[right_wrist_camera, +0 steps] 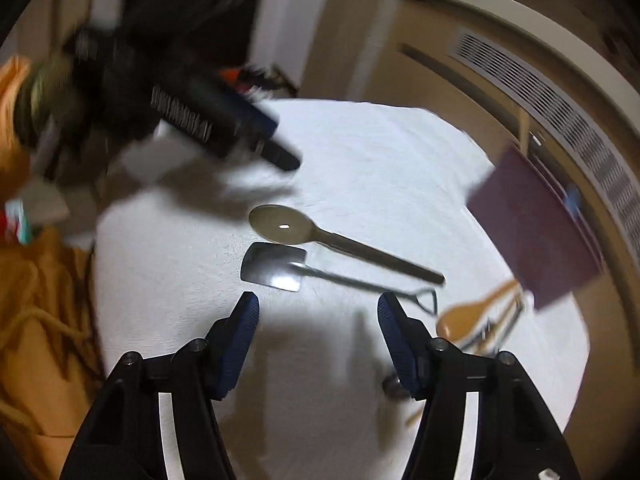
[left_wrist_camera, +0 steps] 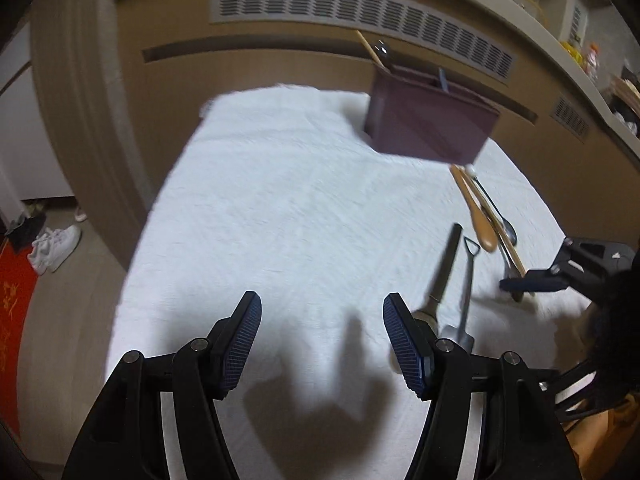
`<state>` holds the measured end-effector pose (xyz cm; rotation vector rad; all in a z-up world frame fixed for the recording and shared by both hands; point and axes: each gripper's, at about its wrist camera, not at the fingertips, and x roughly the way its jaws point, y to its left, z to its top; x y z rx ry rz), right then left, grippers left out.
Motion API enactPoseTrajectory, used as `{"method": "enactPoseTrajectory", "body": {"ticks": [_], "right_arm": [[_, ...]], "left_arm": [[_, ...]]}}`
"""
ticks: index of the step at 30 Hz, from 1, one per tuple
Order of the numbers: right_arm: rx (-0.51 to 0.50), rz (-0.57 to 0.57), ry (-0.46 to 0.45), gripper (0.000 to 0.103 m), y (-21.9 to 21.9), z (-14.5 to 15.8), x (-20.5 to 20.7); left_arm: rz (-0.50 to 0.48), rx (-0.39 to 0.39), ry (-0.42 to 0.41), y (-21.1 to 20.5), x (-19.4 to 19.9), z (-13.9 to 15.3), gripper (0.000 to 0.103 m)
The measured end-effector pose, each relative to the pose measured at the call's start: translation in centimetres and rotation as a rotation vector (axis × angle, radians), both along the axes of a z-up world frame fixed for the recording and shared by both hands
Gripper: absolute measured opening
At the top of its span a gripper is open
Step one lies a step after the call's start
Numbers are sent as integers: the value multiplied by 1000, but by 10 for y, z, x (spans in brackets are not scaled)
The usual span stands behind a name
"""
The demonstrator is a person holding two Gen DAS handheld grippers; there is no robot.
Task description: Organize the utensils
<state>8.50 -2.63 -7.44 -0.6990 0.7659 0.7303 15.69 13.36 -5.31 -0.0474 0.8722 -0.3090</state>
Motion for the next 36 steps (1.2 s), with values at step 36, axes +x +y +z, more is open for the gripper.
{"method": "enactPoseTrajectory", "body": {"ticks": [36], "right_arm": [[-35, 133, 228, 63, 19, -14, 56]], "left_arm": [[13, 19, 32, 3, -14, -22, 73]]}}
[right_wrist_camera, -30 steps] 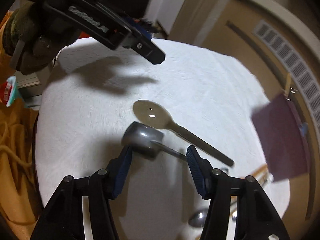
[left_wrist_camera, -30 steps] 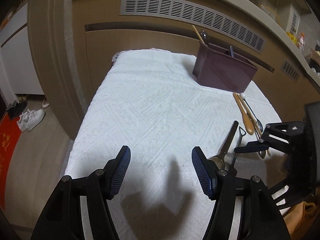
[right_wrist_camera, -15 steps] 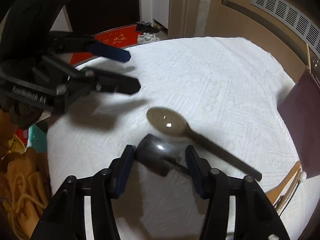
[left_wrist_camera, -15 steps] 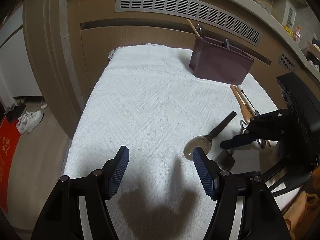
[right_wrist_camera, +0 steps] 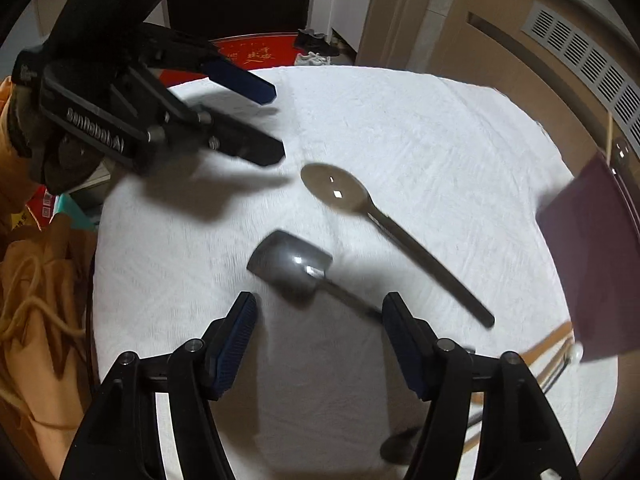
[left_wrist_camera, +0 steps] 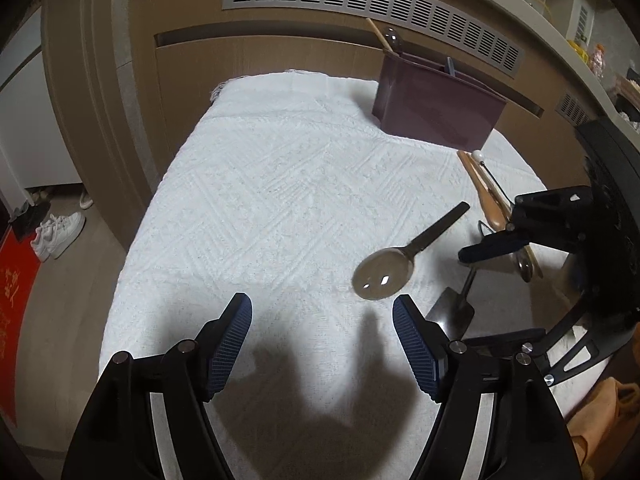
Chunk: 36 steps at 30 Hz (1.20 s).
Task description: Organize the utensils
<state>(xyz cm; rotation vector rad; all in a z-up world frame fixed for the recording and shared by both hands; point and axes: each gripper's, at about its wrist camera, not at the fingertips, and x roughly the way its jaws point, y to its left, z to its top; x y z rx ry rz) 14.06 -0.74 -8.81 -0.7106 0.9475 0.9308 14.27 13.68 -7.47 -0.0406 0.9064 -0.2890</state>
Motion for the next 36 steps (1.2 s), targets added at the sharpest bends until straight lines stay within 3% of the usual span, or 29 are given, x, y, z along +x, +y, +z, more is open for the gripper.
{"method": "enactPoseTrajectory", "body": {"ticks": [5, 6, 7, 8, 9, 10, 13, 18, 23, 27, 31, 36], "right_arm": [[62, -40, 106, 62, 13, -4, 26], [62, -43, 108, 55, 15, -4, 29], [62, -55, 108, 40, 16, -2, 30], [71, -68, 120, 34, 16, 0, 31], [94, -77, 166, 17, 15, 3, 32], [109, -82, 202, 11, 14, 4, 32], [113, -175, 175, 3, 6, 13, 27], [231, -341, 158, 3, -43, 45, 31], [279, -516, 119, 3, -96, 67, 33], [280, -604, 82, 3, -124, 65, 30], [246, -617, 23, 4, -123, 56, 26], [222, -616, -31, 6, -132, 44, 13]], "left_arm": [[40, 9, 8, 19, -2, 0, 74], [42, 9, 10, 21, -3, 0, 74], [40, 8, 14, 22, -5, -1, 74], [36, 9, 18, 22, -5, -2, 74], [29, 10, 22, 20, -5, -2, 74], [20, 10, 25, 18, -5, -3, 74], [-38, -5, 37, 2, -5, -4, 74], [-117, -30, 71, -33, -4, -6, 74], [-146, -168, 184, -57, 7, -8, 74], [-85, -221, 238, -64, 28, -9, 74], [41, -237, 257, -63, 56, -11, 74], [131, -206, 241, -71, 89, -12, 74]]}}
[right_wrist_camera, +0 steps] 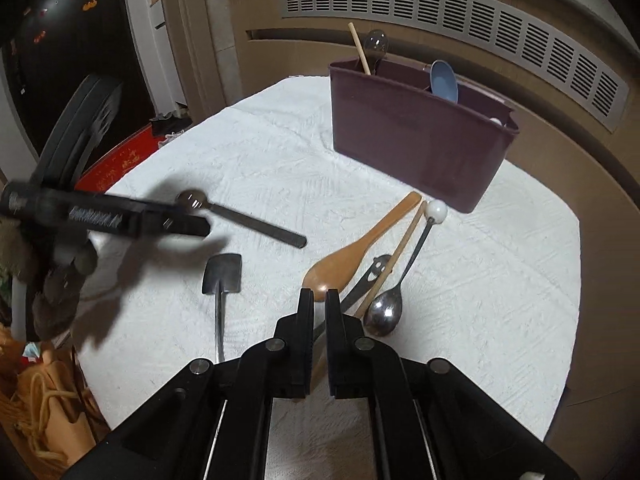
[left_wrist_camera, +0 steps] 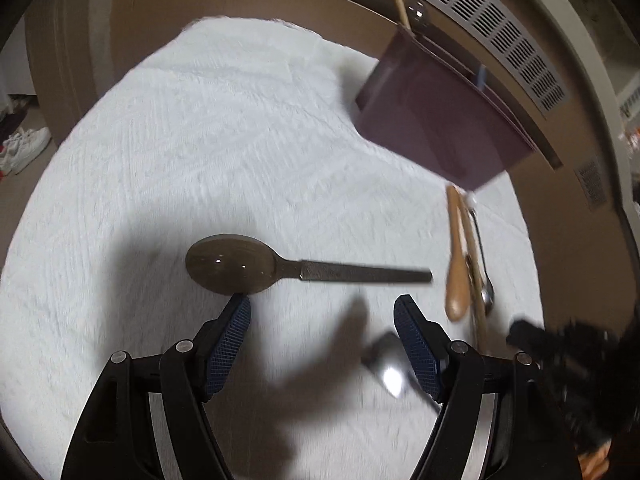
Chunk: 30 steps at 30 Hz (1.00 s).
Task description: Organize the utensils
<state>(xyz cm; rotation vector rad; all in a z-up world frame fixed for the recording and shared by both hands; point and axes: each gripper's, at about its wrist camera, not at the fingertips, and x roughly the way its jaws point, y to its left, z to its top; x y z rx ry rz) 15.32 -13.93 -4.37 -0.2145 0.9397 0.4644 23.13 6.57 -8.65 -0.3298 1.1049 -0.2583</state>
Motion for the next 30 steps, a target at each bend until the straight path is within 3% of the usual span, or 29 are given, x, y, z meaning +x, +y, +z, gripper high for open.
{"method": "enactPoseTrajectory", "body": {"ticks": [3, 5, 10, 12, 15, 21, 30], "right_arm": [[-2, -15, 1, 8, -3, -10, -3], [-24, -35, -15, 17, -3, -16, -4], [-79, -46, -69, 53, 1, -23, -16], [-89, -45, -88, 61, 2, -23, -21], [-93, -47, -111, 68, 3, -21, -25], [-82, -75, -133, 73, 4, -15, -28], [-67, -83, -127, 75, 8, -14, -30]], "left_arm": [[84, 68, -5, -3, 20, -1, 74], [140, 152, -24, -8, 33, -2, 74], [180, 322, -87, -20, 51, -8, 66], [177, 361, -108, -22, 57, -10, 65], [173, 367, -133, -20, 63, -9, 48], [120, 335, -240, -14, 48, -1, 46], [87, 314, -514, 3, -20, 63, 38]]}}
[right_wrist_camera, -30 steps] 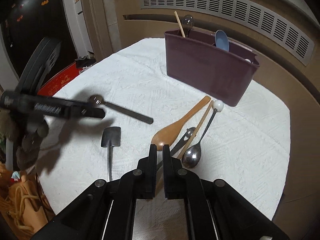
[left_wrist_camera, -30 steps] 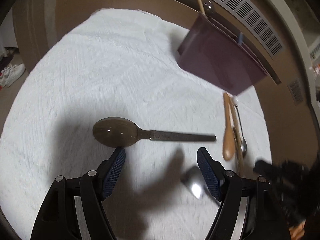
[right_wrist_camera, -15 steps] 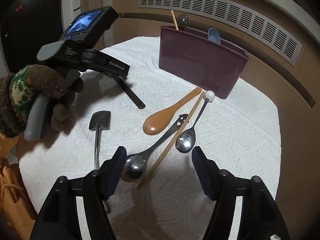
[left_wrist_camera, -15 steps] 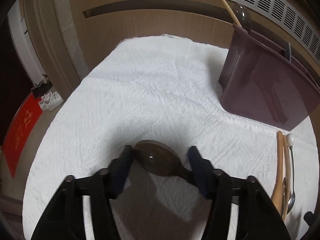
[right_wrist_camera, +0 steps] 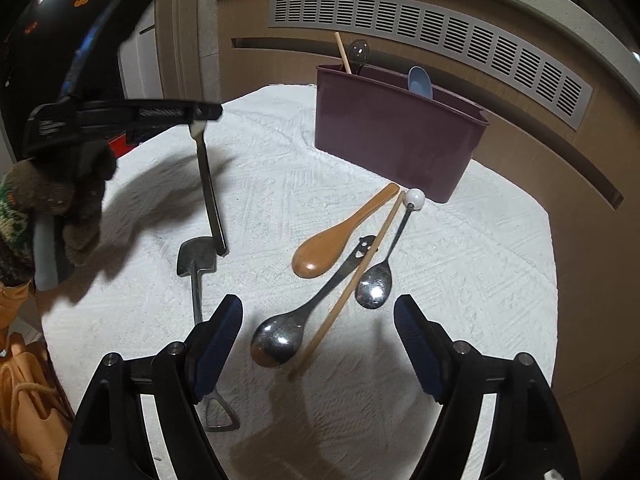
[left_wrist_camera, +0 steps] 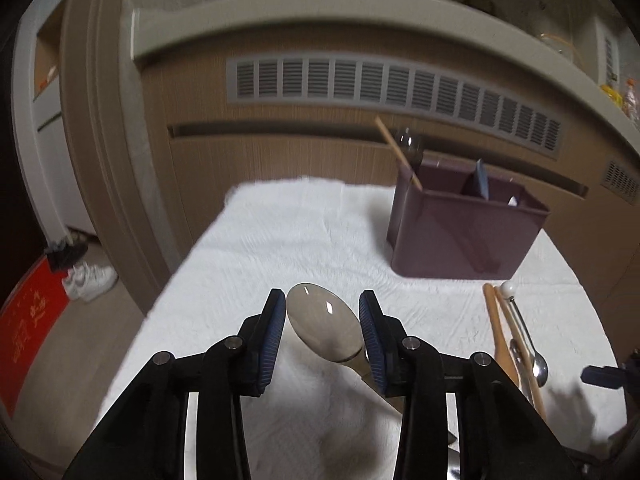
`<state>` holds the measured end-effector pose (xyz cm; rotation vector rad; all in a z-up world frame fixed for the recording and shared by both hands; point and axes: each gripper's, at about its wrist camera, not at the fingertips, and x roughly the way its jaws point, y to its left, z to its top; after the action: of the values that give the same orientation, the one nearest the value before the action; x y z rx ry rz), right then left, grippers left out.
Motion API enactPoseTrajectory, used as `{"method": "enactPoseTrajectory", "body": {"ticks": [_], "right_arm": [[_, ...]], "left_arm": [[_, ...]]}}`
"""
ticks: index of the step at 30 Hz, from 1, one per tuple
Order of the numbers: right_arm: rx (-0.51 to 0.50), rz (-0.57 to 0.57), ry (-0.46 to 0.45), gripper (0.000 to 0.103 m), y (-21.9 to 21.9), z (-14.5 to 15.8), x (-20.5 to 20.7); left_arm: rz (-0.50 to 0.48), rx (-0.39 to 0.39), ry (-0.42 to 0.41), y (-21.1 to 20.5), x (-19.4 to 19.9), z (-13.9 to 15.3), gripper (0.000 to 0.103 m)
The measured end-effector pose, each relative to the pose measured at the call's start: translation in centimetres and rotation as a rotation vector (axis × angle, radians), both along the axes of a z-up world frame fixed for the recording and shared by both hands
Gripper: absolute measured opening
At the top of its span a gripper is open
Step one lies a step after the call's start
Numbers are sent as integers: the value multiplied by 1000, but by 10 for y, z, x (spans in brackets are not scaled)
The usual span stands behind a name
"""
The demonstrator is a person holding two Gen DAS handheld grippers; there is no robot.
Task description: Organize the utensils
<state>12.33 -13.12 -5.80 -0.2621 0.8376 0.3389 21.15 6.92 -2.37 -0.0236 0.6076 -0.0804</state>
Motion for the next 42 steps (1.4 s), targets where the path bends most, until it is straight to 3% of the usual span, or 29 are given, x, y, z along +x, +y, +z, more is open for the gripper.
{"method": "enactPoseTrajectory", "body": {"ticks": [1, 2, 4, 10, 13, 15, 17, 18, 19, 21, 24, 27, 30, 35, 39, 42], "right_arm": [[2, 2, 3, 75, 2, 0, 0], [4, 5, 8, 75, 4, 0, 1], [11, 17, 17, 75, 10, 0, 0], [23, 127, 40, 72, 35, -2, -5], [3, 168, 72, 60, 54, -10, -1], [8, 186, 88, 60, 63, -14, 6], [9, 198, 125, 58, 75, -22, 19], [0, 200, 144, 52, 81, -28, 25], [-8, 206, 155, 44, 85, -32, 28], [-16, 223, 168, 42, 92, -37, 33], [-52, 258, 177, 30, 100, -36, 32], [-96, 289, 172, 30, 103, -35, 24], [-49, 268, 187, 29, 90, -29, 21], [13, 206, 121, 29, 55, -5, 16], [43, 124, 49, 29, 25, 14, 17], [66, 82, 19, 30, 11, 20, 18]], "left_arm": [[-6, 4, -18, 1, -6, 6, 37], [-12, 5, -32, 3, -12, 11, 29], [-20, 9, -42, 6, -20, 20, 8], [11, -7, -43, 24, -27, 22, 8], [39, -121, 71, 48, -16, 7, 12], [65, -168, 141, 59, -9, -6, 13], [83, -171, 187, 65, -6, -16, 16], [86, -170, 204, 67, -6, -20, 19], [85, -171, 212, 67, -7, -23, 25], [82, -168, 229, 66, -7, -29, 35], [82, -173, 240, 66, -4, -33, 49], [67, -180, 260, 62, -2, -36, 55], [44, -176, 288, 55, 3, -39, 57], [-1, -232, 360, 34, 22, -40, 61], [59, -259, 435, 16, 56, -45, 61], [151, -207, 465, 2, 88, -52, 61]]}}
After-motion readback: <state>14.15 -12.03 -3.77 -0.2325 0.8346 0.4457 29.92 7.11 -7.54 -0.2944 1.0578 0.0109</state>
